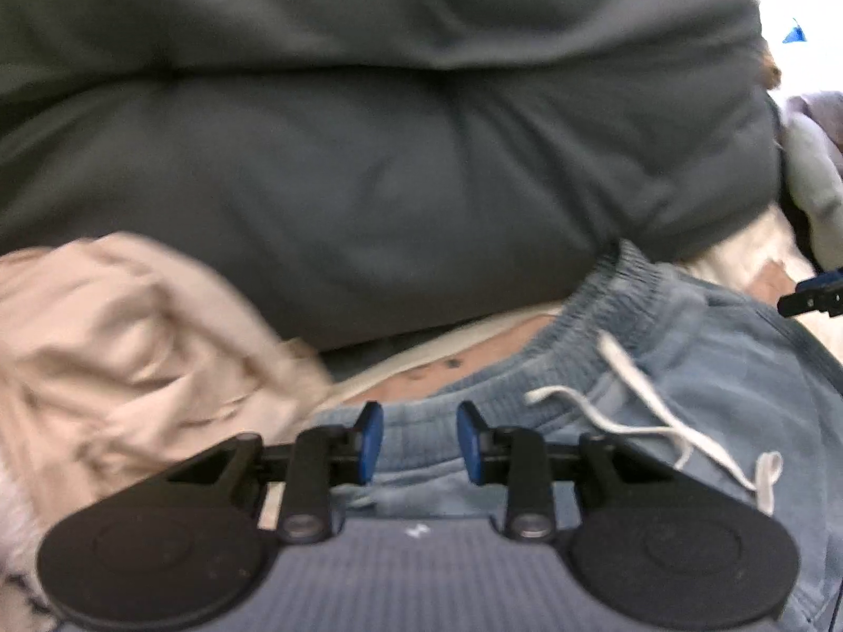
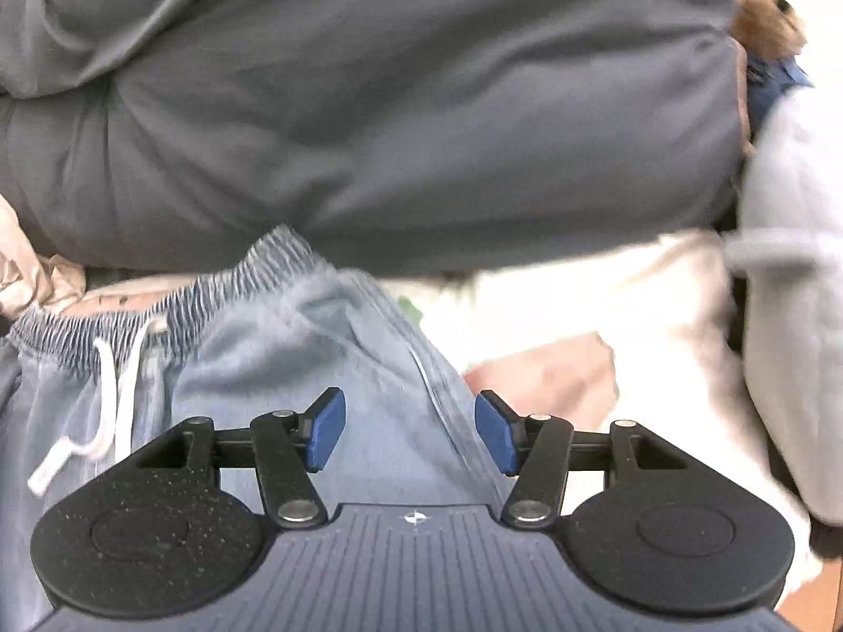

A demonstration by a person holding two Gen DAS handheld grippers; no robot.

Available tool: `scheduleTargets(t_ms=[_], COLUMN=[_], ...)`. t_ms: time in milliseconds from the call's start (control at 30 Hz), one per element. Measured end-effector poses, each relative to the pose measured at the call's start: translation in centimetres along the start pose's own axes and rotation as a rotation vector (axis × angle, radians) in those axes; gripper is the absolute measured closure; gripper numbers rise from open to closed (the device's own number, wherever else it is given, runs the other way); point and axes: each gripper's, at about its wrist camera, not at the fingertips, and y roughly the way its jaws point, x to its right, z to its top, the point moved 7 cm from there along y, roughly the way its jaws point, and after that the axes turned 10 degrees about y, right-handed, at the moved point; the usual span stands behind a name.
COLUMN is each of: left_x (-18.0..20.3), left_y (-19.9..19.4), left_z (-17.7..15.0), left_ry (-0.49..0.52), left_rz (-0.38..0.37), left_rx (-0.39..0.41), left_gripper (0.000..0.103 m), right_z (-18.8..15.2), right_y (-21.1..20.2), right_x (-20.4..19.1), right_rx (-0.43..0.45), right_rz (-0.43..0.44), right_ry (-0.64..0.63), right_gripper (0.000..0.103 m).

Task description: Fold clothes

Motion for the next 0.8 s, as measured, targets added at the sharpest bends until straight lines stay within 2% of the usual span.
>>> scheduleTargets(t_ms=[167, 267, 433, 700, 767, 800], left_x=[2.9, 2.7, 2.8, 3.5, 4.6, 5.2], left_y=[3.1, 4.6, 4.7, 1.4, 1.0, 1.1], left_z=[-0.1, -1.8, -2.2, 3.3, 5.1, 5.7], left_ry=[0.041, 0.061, 0.195, 0.313, 0.361, 0.371], left_rz=[-0.083, -0.103, -0.132, -0.112, -0.119, -0.121], left_rx=[-0.035, -0.097, -0.144, -0.182, -0.177, -0.181], left_gripper=[0.070, 0.070, 0.074, 0.068, 0.060, 0.060], right_z=[-3.1, -5.3, -8.7, -15.6, -17.0, -17.7], right_y=[-2.3, -3.7, -7.5, -14.1, -16.0, -16.9], right_x=[1.6, 2.6, 4.7, 9.1, 10.1, 10.6], right_rx=[-0.002, -0.011, -0.023, -0.003, 0.008, 0.012], right_rz=[-0.015, -0.026, -0.060, -0.134, -0.153, -0.157], right_ry=[0.023, 0.052, 0.149, 0.360, 0.408, 0.434], right_gripper=[0.042, 0.042, 0.042, 0.042, 0.042, 0.042])
